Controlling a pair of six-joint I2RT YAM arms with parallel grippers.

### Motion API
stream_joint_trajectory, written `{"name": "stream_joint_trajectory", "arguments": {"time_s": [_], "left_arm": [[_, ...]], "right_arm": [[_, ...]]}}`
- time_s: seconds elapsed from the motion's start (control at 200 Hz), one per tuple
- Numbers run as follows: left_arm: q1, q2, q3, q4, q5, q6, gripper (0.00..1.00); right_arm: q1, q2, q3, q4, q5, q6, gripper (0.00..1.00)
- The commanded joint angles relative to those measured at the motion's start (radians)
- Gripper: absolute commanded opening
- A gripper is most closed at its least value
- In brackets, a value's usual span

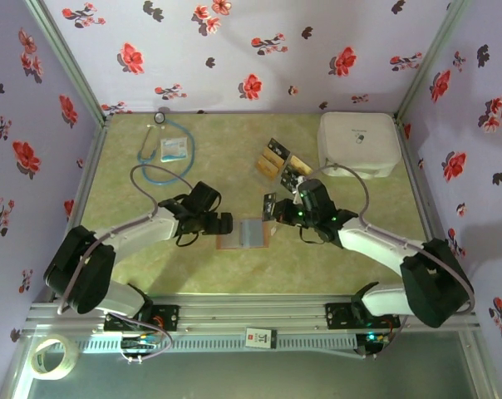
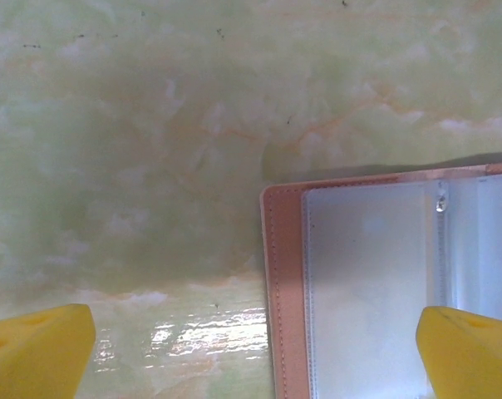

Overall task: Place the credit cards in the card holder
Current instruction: Insert the credit card into the card slot.

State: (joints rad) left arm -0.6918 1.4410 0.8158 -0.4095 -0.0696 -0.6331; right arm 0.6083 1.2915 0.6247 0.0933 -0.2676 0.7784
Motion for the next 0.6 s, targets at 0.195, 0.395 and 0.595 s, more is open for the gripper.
{"name": "stream_joint_trajectory", "arguments": {"time_s": [0.195, 0.395, 0.595], "left_arm": [[-0.047, 0.0, -0.004, 0.063, 0.019, -0.007, 1.0], [-0.048, -0.005, -0.036, 0.049, -0.052, -0.01, 1.0], [-0.048, 0.01, -0.056, 0.034, -0.1, -0.011, 1.0]], "right_arm": [[-0.005, -0.091, -0.111, 0.119, -0.028, 0.092, 0.0], [0.016, -0.071, -0.122, 0.171, -0.059, 0.101, 0.0], [0.079, 0.006, -0.074, 0.177, -0.044, 0.076, 0.0]]}}
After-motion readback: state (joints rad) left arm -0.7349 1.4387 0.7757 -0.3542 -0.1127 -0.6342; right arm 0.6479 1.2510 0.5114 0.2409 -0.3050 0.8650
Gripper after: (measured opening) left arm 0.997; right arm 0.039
